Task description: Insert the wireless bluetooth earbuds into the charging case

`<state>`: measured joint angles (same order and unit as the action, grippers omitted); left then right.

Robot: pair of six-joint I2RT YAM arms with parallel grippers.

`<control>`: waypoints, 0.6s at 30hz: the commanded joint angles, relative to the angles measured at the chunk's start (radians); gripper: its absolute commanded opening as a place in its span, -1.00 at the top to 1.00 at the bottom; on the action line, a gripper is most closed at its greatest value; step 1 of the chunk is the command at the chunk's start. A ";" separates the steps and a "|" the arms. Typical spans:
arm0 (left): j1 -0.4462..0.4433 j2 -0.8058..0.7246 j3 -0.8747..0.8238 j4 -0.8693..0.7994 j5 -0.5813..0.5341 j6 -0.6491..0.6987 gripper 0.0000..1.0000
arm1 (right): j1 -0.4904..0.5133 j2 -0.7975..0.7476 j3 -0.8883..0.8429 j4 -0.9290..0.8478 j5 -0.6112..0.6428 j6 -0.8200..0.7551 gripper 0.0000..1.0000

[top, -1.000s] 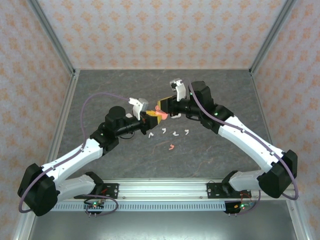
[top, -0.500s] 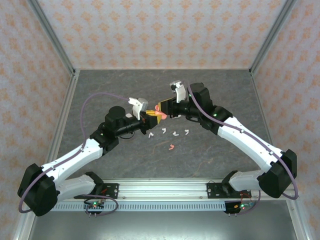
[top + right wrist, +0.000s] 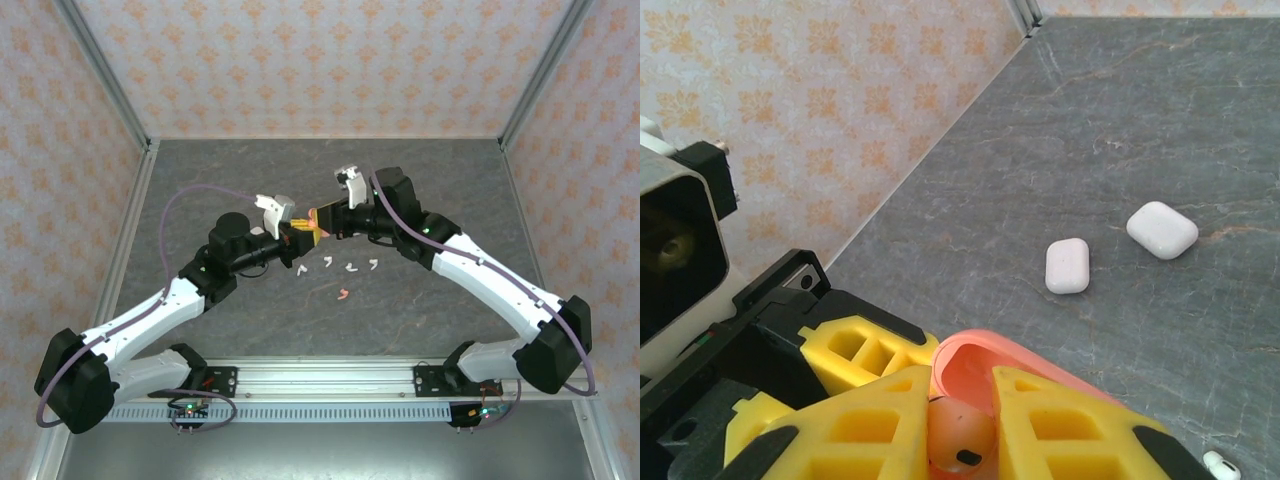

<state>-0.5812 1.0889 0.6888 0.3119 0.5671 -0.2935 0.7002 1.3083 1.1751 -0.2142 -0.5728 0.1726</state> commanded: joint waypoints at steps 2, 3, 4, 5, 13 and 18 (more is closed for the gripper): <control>-0.006 -0.024 0.022 0.037 -0.019 0.015 1.00 | 0.010 0.007 0.000 0.007 -0.037 0.012 0.59; -0.007 -0.024 0.021 0.036 -0.020 0.015 1.00 | 0.010 0.008 0.003 0.008 -0.045 0.013 0.59; -0.007 -0.026 0.019 0.036 -0.021 0.015 1.00 | 0.010 0.009 0.003 0.007 -0.052 0.016 0.58; -0.006 -0.027 0.019 0.038 -0.022 0.016 1.00 | 0.010 0.011 0.007 0.008 -0.057 0.019 0.56; -0.006 -0.039 0.008 0.043 -0.017 0.024 1.00 | 0.010 -0.014 0.074 -0.064 -0.037 0.012 0.21; -0.006 -0.055 -0.007 0.068 -0.010 0.053 1.00 | -0.007 -0.043 0.173 -0.223 0.049 -0.039 -0.09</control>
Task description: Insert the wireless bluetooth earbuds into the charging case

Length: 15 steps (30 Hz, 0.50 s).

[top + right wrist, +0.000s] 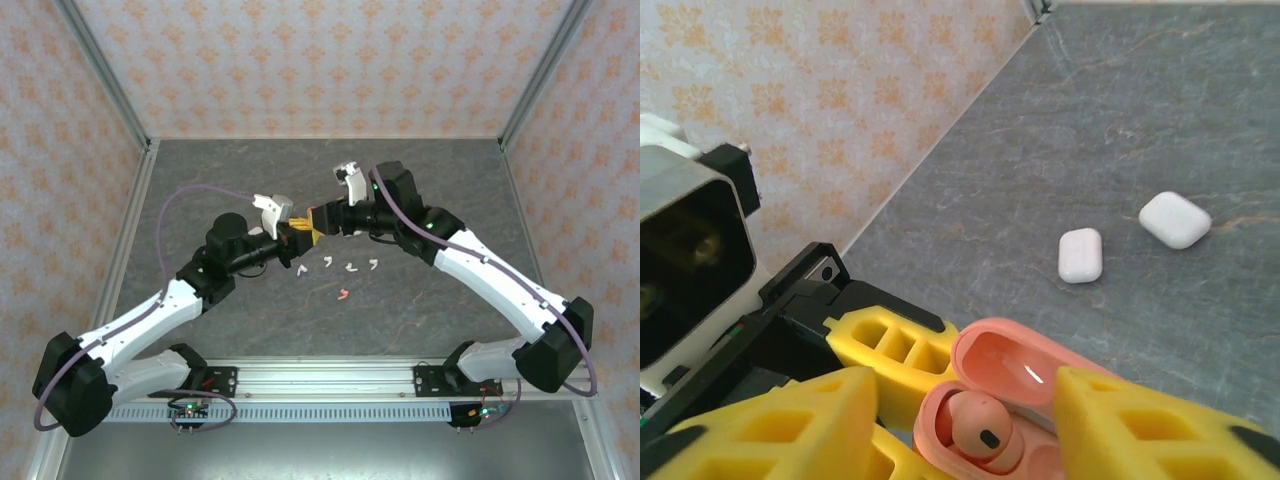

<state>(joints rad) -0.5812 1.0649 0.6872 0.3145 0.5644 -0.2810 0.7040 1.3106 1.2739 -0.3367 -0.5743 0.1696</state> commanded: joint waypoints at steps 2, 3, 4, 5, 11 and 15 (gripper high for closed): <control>-0.006 -0.034 -0.014 0.084 -0.009 0.058 1.00 | -0.025 -0.067 0.095 -0.121 0.050 -0.032 -0.22; -0.006 -0.037 -0.019 0.097 -0.008 0.067 1.00 | -0.033 -0.083 0.105 -0.129 0.050 -0.029 -0.28; -0.006 -0.038 -0.026 0.113 -0.009 0.075 1.00 | -0.040 -0.097 0.113 -0.136 0.052 -0.027 -0.33; -0.007 -0.041 -0.033 0.128 -0.009 0.083 1.00 | -0.049 -0.113 0.118 -0.145 0.057 -0.023 -0.38; -0.009 -0.091 -0.069 0.170 -0.034 0.160 1.00 | -0.134 -0.171 0.101 -0.271 0.109 0.012 -0.45; -0.008 -0.168 -0.120 0.202 -0.078 0.227 1.00 | -0.161 -0.162 0.034 -0.359 0.159 0.072 -0.39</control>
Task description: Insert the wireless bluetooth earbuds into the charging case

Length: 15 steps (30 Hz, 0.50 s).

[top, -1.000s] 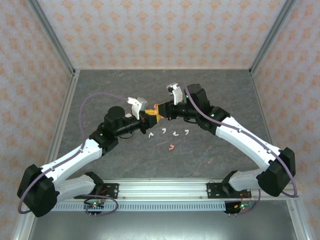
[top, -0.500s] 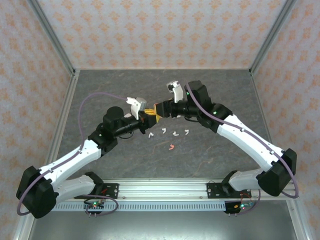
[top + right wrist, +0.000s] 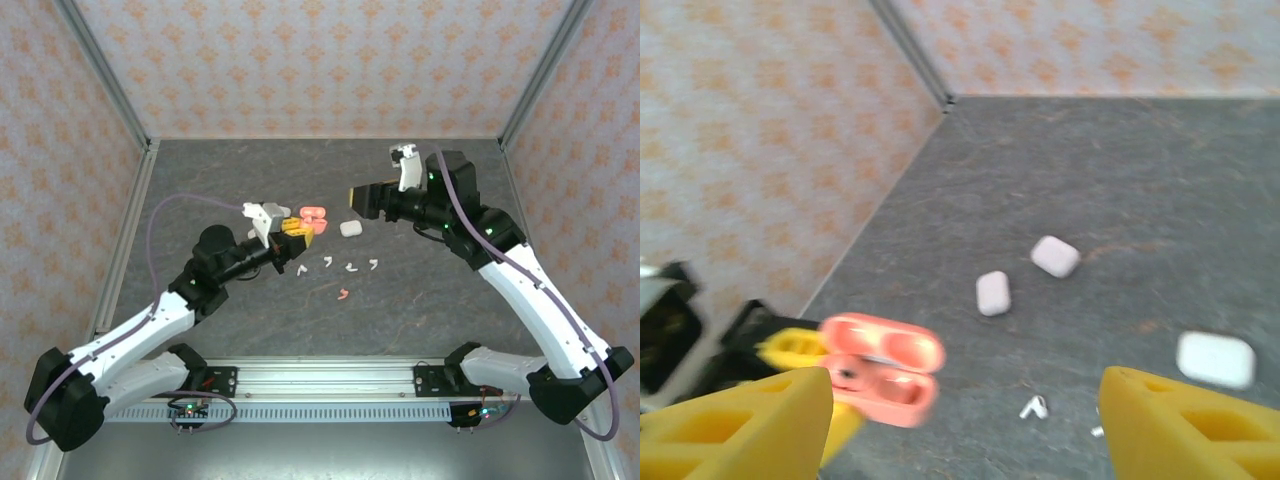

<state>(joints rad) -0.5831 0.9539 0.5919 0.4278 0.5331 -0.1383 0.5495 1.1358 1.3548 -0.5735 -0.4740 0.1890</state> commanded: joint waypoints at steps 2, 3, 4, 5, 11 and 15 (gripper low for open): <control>-0.006 -0.093 -0.033 0.076 -0.059 0.115 1.00 | -0.006 0.030 -0.093 -0.145 0.056 0.087 -0.34; -0.006 -0.108 -0.035 0.065 -0.060 0.130 1.00 | -0.006 0.043 -0.121 -0.150 0.049 0.103 -0.31; -0.007 -0.120 -0.035 0.056 -0.061 0.138 1.00 | -0.004 0.043 -0.145 -0.149 0.051 0.120 -0.28; -0.007 -0.133 -0.035 0.048 -0.061 0.147 1.00 | 0.003 0.076 -0.174 -0.147 0.058 0.137 -0.25; -0.006 -0.169 -0.017 0.027 -0.045 0.165 1.00 | 0.113 0.211 -0.291 -0.126 0.130 0.191 -0.17; -0.006 -0.183 -0.014 0.018 -0.041 0.163 1.00 | 0.147 0.303 -0.337 -0.068 0.130 0.233 -0.10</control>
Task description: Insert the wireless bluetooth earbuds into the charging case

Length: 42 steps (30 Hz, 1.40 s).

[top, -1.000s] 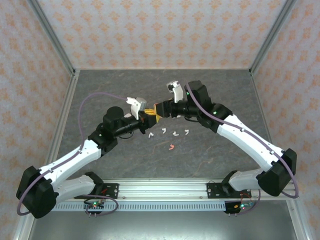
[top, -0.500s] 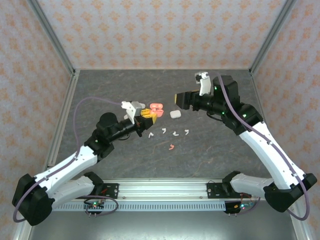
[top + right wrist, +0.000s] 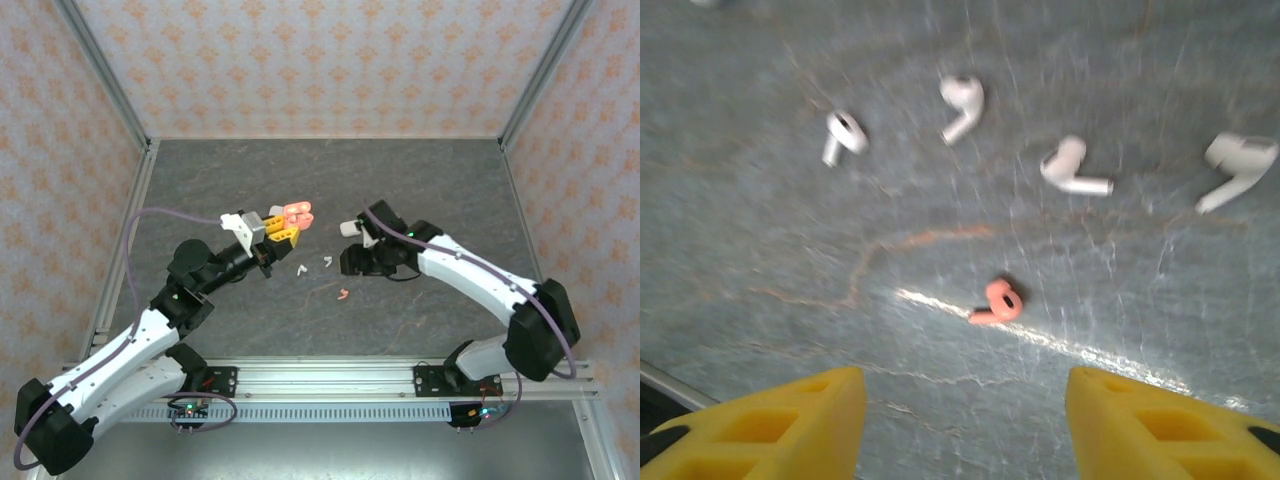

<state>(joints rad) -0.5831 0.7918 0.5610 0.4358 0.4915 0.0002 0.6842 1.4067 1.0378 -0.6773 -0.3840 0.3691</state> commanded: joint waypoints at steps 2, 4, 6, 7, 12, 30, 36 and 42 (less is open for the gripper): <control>-0.007 -0.022 0.017 0.002 -0.001 0.024 1.00 | 0.026 0.071 -0.019 0.053 0.041 0.051 -0.09; -0.007 -0.023 0.017 -0.004 -0.003 0.024 1.00 | 0.047 0.115 0.001 0.042 0.069 0.029 -0.11; -0.006 -0.024 0.017 -0.007 -0.004 0.020 1.00 | 0.065 0.165 0.023 0.023 0.098 0.008 -0.11; -0.007 -0.025 0.017 -0.007 -0.004 0.019 1.00 | 0.070 0.183 0.028 0.019 0.102 0.003 -0.12; -0.007 -0.029 0.019 -0.018 -0.011 0.016 1.00 | 0.101 0.272 0.070 0.001 0.122 -0.018 -0.15; -0.006 -0.041 0.023 -0.046 -0.030 0.011 1.00 | 0.169 0.429 0.123 -0.104 0.214 -0.056 -0.03; -0.006 -0.042 0.025 -0.050 -0.033 0.004 1.00 | 0.168 0.403 0.101 -0.124 0.223 -0.058 0.06; -0.006 -0.043 0.025 -0.058 -0.039 0.004 1.00 | 0.169 0.369 0.080 -0.141 0.225 -0.061 0.10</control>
<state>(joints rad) -0.5831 0.7654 0.5610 0.3744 0.4660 0.0010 0.8486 1.8111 1.1358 -0.7563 -0.1967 0.3164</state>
